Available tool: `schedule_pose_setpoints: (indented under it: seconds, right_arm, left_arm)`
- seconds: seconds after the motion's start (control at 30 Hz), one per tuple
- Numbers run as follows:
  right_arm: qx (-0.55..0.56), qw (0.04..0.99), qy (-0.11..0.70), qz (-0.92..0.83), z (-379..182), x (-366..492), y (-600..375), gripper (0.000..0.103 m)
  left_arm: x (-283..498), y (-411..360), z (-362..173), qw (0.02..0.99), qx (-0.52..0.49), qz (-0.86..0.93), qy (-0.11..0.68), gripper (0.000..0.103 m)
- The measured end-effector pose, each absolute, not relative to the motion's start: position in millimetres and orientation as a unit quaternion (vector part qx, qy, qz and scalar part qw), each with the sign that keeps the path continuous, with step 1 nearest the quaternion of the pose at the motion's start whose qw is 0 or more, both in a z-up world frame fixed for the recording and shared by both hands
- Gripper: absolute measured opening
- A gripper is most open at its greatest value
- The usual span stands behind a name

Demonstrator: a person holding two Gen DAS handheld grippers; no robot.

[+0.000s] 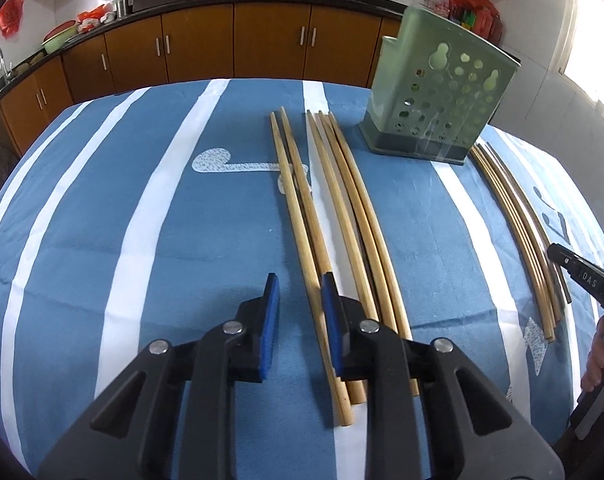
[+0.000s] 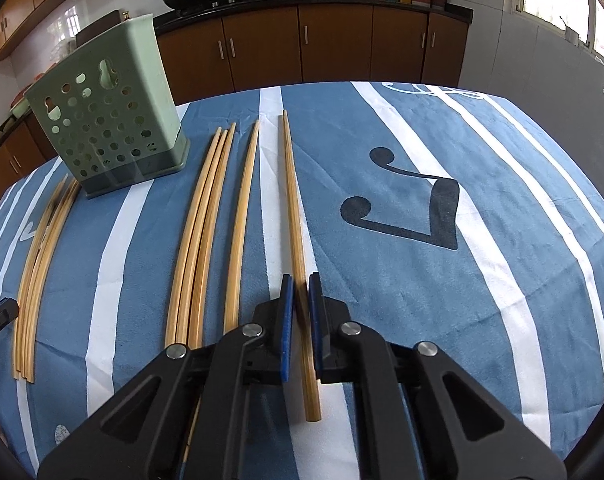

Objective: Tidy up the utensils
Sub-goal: 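Close the right tool on a bamboo chopstick while the left tool closes on another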

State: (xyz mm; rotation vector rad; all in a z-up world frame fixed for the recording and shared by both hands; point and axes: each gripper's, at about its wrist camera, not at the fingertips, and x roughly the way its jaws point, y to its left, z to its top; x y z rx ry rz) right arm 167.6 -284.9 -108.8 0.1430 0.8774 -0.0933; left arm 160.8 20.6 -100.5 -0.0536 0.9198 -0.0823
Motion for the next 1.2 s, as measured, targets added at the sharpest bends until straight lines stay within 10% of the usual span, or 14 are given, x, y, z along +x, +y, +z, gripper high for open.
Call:
schedule_pose_setpoints:
  seconds: [0.23,1.2]
  right_arm:
    - [0.058,0.903,0.424,-0.043,-108.4,169.8,-280.7,0.009]
    - [0.064,0.906,0.414,-0.060,-113.3,178.0,-304.4,0.008]
  left_arm:
    - [171.9,18.6,-103.9,0.894,-0.007,-0.020,0.447,0.008]
    - [177.4,58.6,-105.5,0.902,-0.021,-0.024,0.431,0.009]
